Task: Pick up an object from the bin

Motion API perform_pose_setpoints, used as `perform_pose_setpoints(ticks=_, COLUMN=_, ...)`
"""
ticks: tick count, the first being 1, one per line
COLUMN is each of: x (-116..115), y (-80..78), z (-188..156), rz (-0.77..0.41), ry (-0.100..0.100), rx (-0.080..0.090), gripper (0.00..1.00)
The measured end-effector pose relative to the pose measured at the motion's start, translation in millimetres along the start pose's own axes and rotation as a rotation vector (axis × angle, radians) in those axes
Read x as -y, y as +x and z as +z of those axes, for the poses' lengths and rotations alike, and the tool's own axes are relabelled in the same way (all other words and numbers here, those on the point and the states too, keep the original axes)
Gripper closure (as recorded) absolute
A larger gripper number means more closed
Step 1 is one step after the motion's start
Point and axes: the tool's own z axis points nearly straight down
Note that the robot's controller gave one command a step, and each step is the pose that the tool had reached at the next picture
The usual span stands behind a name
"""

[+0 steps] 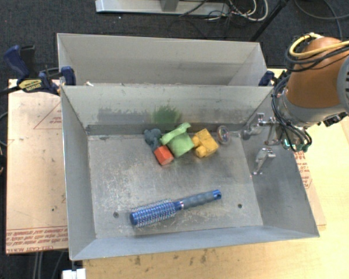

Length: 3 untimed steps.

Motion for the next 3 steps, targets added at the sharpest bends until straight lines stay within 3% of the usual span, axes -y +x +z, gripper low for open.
perform_pose_setpoints(ticks=1, x=-66, y=-5.4, z=91, rz=-0.019, ry=0.003, rx=0.012, gripper=0.00)
perform_pose_setpoints(ticks=2, x=-126, y=-48.6, z=86, rz=-0.159, ry=0.005, rx=0.017, gripper=0.00)
perform_pose_setpoints(ticks=3, x=-125, y=-57.9, z=86, rz=-0.341, ry=0.003, rx=0.015, gripper=0.00)
